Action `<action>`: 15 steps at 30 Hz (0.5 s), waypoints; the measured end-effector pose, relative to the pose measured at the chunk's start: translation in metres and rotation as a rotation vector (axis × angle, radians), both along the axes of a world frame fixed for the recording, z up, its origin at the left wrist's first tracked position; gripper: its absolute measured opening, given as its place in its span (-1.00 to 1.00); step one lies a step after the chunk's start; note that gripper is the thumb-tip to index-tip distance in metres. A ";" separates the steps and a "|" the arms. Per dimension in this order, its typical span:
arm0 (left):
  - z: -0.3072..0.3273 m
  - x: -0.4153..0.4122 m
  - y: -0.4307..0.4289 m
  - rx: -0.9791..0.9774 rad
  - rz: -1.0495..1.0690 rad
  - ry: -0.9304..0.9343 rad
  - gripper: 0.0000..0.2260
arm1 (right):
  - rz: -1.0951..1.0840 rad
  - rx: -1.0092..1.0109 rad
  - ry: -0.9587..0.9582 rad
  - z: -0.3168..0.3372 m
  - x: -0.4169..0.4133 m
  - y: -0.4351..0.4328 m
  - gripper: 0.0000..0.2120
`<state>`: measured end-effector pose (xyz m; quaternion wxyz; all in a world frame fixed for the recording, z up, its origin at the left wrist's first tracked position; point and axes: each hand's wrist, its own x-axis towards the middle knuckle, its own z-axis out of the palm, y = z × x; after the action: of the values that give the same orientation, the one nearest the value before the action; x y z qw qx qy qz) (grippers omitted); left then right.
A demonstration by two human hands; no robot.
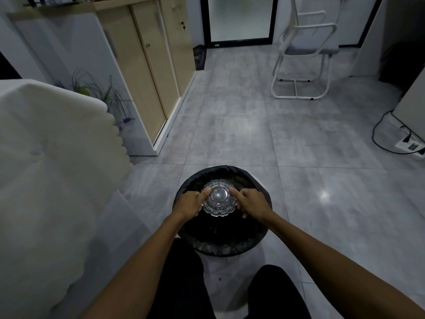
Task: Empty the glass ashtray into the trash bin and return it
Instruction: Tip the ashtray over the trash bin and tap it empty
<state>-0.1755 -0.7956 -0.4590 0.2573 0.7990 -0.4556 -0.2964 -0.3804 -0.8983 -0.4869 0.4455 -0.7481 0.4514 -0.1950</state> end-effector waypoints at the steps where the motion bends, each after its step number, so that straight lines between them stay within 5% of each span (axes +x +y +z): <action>1: -0.001 0.001 0.000 -0.007 -0.001 -0.006 -0.44 | 0.016 0.014 0.004 -0.001 0.001 0.000 -0.53; 7: -0.008 -0.002 -0.004 -0.027 0.016 -0.029 -0.45 | 0.062 0.231 -0.155 -0.004 0.007 -0.001 -0.56; 11: -0.011 -0.003 -0.008 0.009 0.023 -0.081 -0.43 | 0.187 0.112 0.049 -0.001 0.021 0.010 0.27; 15: -0.009 -0.004 -0.007 0.073 -0.030 -0.106 -0.43 | 0.188 -0.030 0.293 0.001 0.036 0.015 0.46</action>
<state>-0.1793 -0.8025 -0.4684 0.1988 0.8156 -0.4693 -0.2738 -0.3440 -0.8829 -0.4854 0.3799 -0.8140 0.4367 -0.0483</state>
